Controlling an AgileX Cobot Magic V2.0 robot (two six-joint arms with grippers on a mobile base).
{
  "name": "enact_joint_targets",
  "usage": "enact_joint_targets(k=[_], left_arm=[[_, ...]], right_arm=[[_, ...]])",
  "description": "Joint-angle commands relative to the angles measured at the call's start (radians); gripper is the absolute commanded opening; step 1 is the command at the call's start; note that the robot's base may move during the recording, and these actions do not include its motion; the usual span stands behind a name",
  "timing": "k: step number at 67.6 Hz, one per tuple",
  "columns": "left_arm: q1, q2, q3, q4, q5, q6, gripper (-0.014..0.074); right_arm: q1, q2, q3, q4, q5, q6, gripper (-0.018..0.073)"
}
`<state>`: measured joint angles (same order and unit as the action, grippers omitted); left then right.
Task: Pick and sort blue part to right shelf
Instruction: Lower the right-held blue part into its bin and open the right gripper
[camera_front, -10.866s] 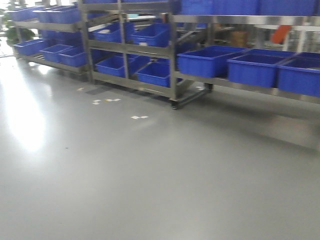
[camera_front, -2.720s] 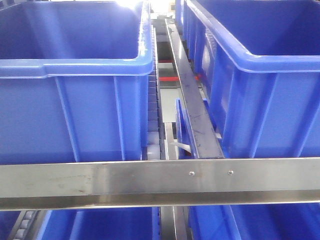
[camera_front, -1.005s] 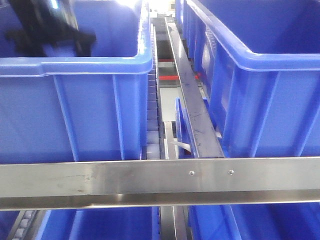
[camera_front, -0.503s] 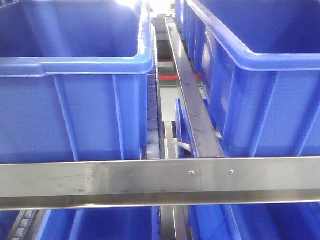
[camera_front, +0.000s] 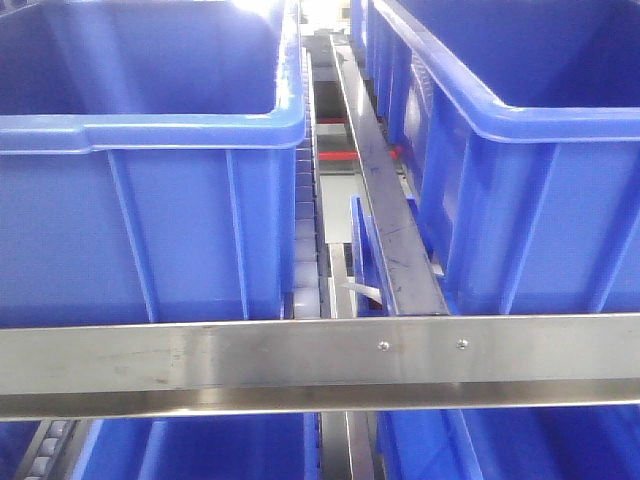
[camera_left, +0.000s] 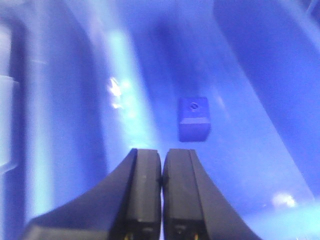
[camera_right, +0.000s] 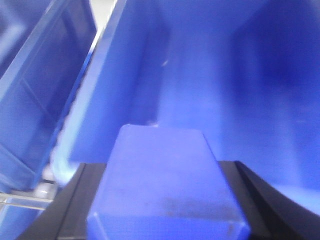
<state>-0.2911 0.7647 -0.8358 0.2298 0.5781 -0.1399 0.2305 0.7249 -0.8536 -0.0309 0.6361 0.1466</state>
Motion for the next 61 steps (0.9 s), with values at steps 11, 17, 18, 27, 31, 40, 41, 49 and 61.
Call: enact_joint_targets(k=[11, 17, 18, 27, 31, 40, 41, 49, 61], left_arm=[[-0.001, -0.236, 0.103, 0.022, -0.093, 0.003, 0.0133], [-0.001, -0.302, 0.141, 0.026, -0.093, 0.003, 0.0133], [-0.001, -0.312, 0.147, 0.026, -0.093, 0.003, 0.0133], [-0.001, -0.395, 0.18, 0.026, -0.085, 0.003, 0.0133], [-0.001, -0.426, 0.188, 0.026, -0.078, 0.003, 0.0133], [-0.001, -0.476, 0.206, 0.026, -0.06, 0.003, 0.0133], [-0.001, -0.48, 0.205, 0.026, -0.06, 0.003, 0.0133], [-0.001, -0.499, 0.208, 0.026, -0.042, 0.003, 0.0133], [-0.001, -0.499, 0.208, 0.024, -0.03, 0.003, 0.0133]], right_arm=[[-0.004, 0.322, -0.313, 0.01, 0.093, 0.0, 0.0261], [-0.005, 0.43, -0.411, -0.003, 0.172, -0.001, 0.0261], [-0.008, 0.45, -0.426, -0.007, 0.183, -0.001, 0.0261], [-0.051, 0.618, -0.537, -0.03, 0.251, -0.024, 0.0259], [-0.079, 0.68, -0.572, -0.03, 0.257, -0.044, 0.0258], [-0.135, 0.796, -0.616, -0.03, 0.225, -0.073, 0.0258], [-0.14, 0.808, -0.619, -0.03, 0.219, -0.077, 0.0258], [-0.169, 0.897, -0.629, -0.03, 0.168, -0.097, 0.0258], [-0.177, 1.028, -0.632, -0.039, 0.101, -0.104, 0.0258]])
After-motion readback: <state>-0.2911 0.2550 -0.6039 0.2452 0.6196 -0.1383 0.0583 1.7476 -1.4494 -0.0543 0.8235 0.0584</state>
